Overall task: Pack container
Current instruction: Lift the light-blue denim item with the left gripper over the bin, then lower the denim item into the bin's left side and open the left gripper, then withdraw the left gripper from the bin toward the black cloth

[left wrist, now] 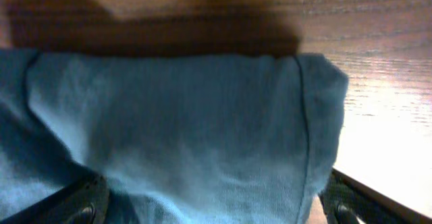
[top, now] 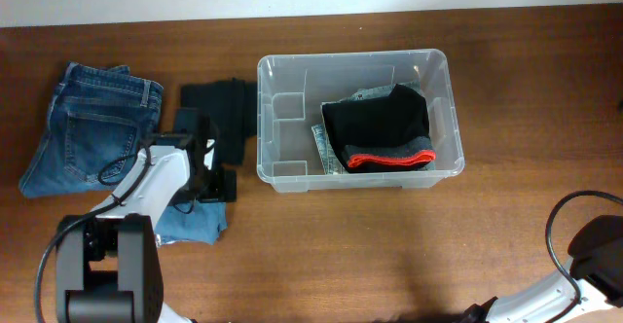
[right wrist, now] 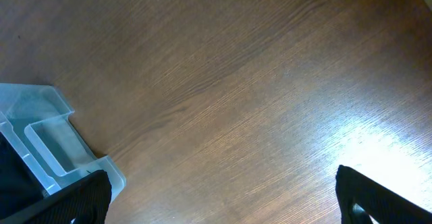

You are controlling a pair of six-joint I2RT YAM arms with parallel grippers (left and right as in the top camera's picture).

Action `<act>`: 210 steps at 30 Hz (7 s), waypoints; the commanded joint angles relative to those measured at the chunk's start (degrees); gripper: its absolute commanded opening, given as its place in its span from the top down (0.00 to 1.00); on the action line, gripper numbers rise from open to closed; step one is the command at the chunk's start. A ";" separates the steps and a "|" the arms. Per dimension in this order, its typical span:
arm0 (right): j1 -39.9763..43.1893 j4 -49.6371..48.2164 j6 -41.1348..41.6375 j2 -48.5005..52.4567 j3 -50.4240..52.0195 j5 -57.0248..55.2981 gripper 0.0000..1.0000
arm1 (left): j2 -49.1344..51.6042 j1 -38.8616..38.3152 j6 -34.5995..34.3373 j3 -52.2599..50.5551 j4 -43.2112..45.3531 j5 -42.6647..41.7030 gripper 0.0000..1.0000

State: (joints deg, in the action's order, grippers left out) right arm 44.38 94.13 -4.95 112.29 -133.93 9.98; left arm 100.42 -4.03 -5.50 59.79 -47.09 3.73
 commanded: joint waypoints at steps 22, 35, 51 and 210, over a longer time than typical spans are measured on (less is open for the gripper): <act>-0.07 -0.04 -0.11 0.04 -0.09 -0.09 0.02 | 0.48 0.44 -0.72 -4.44 4.81 0.37 0.92; -0.07 -0.04 -0.11 0.04 -0.09 -0.09 0.02 | 0.48 0.33 -3.32 34.84 -21.77 -1.14 0.99; -0.07 -0.04 -0.11 0.04 -0.09 -0.09 0.02 | 0.70 -16.22 7.32 53.13 -16.68 -3.08 0.99; -0.07 -0.04 -0.11 0.04 -0.09 -0.09 0.01 | 25.44 -26.34 -16.76 69.53 -33.73 -5.07 1.00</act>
State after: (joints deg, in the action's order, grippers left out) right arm 44.38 94.13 -4.95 112.29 -133.93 9.98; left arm 123.50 -30.00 -22.26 130.19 -81.82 -0.69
